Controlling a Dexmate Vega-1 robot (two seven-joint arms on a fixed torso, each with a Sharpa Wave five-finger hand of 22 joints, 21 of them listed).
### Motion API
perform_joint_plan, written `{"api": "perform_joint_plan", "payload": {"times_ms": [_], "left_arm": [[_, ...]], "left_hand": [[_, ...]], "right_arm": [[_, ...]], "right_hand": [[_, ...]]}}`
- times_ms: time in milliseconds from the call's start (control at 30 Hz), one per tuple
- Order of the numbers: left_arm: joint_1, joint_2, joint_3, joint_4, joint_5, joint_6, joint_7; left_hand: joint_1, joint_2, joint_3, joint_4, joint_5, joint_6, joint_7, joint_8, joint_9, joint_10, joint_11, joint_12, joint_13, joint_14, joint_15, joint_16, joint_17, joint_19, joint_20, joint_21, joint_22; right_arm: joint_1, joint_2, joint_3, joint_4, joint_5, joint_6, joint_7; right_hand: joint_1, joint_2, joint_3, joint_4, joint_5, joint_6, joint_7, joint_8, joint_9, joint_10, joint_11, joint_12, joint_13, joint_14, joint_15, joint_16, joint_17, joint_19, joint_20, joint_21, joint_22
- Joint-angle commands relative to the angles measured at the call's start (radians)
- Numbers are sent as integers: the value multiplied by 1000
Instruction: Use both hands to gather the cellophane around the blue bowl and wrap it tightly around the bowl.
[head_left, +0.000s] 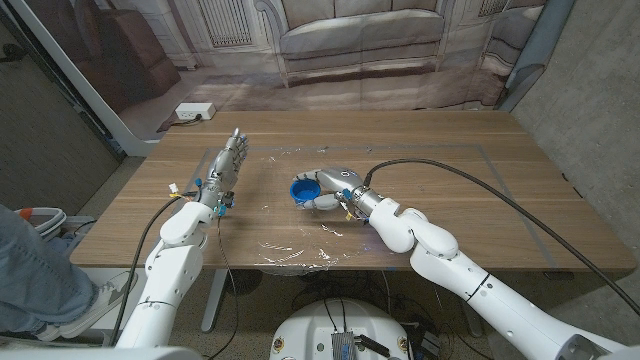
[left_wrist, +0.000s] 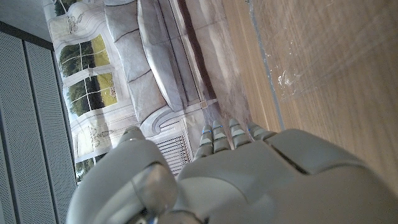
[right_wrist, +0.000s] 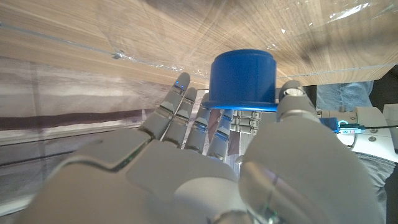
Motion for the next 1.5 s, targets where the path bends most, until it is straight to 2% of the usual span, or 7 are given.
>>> {"api": "perform_joint_plan", "payload": {"times_ms": [33, 533, 833, 1033, 1267, 1433, 1500], "left_arm": [[23, -7, -3, -23, -3, -9, 5], [21, -7, 3, -22, -3, -11, -2], [17, -6, 6, -25, -1, -5, 1], [10, -6, 9, -18, -2, -6, -3], [2, -9, 11, -8, -5, -9, -5], [-2, -10, 12, -2, -7, -9, -5], [-4, -10, 12, -1, -7, -7, -5]], "left_hand": [[9, 0, 0, 1, 1, 7, 0, -1, 6, 5, -5, -4, 2, 3, 3, -2, 2, -4, 1, -2, 2], [10, 0, -2, 0, 0, 8, -2, -2, 6, 5, -6, -5, 2, 4, 0, -2, 2, -5, 12, -2, 2], [11, 1, -3, 0, -1, 8, -5, -3, 6, 6, -10, -5, 2, 4, -3, -2, 2, -6, 24, -3, 2], [12, 2, -3, 0, -1, 9, -5, -3, 6, 6, -9, -6, 2, 4, -3, -2, 2, -6, 31, -2, 2], [12, 2, -4, 0, -1, 11, -7, -4, 6, 7, -10, -6, 2, 6, -3, -2, 2, -6, 36, -2, 3], [12, 3, -5, 1, -2, 12, -8, -3, 6, 8, -10, -6, 2, 7, -4, -1, 2, -5, 38, -2, 3], [13, 3, -5, 1, -2, 12, -9, -4, 6, 8, -11, -6, 2, 7, -4, -1, 2, -5, 39, -2, 3]], "right_arm": [[40, 31, -37, 86, -46, 34, -24], [63, 44, -66, 164, -84, 14, -41], [66, 34, -72, 172, -87, 0, -19], [71, 32, -74, 170, -86, -12, 6], [75, 25, -75, 163, -84, -22, 36], [71, 17, -71, 148, -84, -24, 43], [69, 13, -70, 139, -86, -25, 45]], "right_hand": [[1, 9, 1, 6, 1, 8, 3, 7, 6, 34, -41, 6, 4, 0, -77, 0, 4, -4, -22, -3, 5], [0, 9, -1, 7, 0, 6, 3, 3, 6, 19, -41, -2, 4, -10, -75, -6, 3, -11, -21, -9, 5], [4, 9, -1, 5, 0, -7, 0, -7, 6, -6, -34, -14, 5, -24, -64, -14, 3, -24, -16, -18, 6], [-3, 2, -11, 9, 1, -79, 18, -41, 7, -75, -15, -45, 7, -67, -45, -25, 6, -50, 7, -38, 7], [-18, -11, -23, 14, 1, -110, 46, -52, 6, -100, -8, -55, 8, -97, -29, -29, 7, -74, 28, -54, 7], [-27, -16, -29, 18, 3, -118, 55, -54, 5, -112, -5, -60, 8, -108, -24, -28, 8, -84, 37, -60, 8], [-29, -17, -31, 19, 4, -125, 49, -56, 5, -118, -3, -62, 8, -112, -25, -28, 8, -85, 41, -62, 8]]}}
